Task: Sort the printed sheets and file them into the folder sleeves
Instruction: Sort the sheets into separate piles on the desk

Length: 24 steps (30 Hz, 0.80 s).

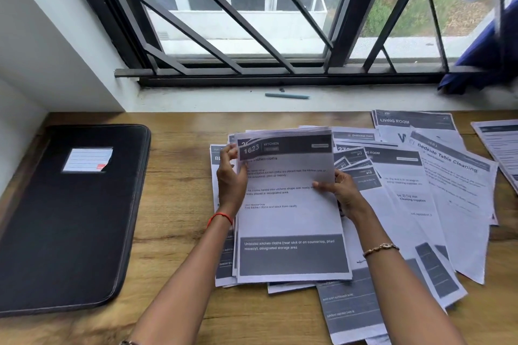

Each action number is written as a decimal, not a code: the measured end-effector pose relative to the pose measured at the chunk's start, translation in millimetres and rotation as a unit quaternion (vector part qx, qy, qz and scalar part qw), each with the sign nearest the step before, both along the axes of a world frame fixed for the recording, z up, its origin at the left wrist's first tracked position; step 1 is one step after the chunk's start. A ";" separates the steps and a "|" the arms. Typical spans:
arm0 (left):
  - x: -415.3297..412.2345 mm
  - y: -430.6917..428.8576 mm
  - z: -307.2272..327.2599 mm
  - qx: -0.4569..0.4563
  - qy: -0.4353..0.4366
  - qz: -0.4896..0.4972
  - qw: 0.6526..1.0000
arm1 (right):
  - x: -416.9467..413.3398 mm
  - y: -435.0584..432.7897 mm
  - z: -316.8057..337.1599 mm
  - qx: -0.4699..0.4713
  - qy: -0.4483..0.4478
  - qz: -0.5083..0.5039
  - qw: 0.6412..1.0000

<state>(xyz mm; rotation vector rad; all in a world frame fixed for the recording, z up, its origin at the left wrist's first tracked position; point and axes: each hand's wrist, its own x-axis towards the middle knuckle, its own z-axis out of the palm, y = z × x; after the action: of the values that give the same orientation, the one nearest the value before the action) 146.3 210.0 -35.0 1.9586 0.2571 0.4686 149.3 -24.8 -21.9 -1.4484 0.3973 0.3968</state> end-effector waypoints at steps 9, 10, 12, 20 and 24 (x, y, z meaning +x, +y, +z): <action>11.0 3.0 2.7 -0.088 0.044 0.007 0.995 | 0.9 -2.7 -3.3 0.012 -0.004 0.002 1.000; 9.3 2.0 0.0 -0.085 0.042 0.009 0.995 | 0.8 -2.5 -3.1 0.013 -0.005 0.003 1.000; 5.7 0.3 -7.2 -0.087 0.045 0.015 0.995 | 0.8 -2.4 -2.4 0.012 -0.007 0.005 1.000; -7.4 -7.1 -2.9 -0.086 -0.011 0.032 0.996 | 0.4 -4.1 -4.5 0.018 -0.012 0.008 1.000; -5.8 -5.9 -5.3 0.003 -0.038 0.069 0.997 | 0.9 -4.9 -5.9 0.021 -0.013 0.010 1.000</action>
<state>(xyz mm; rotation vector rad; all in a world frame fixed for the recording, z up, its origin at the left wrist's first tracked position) 140.5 204.2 -40.3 1.9324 0.3447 0.6323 150.3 -29.7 -27.9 -1.4164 0.3520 0.3985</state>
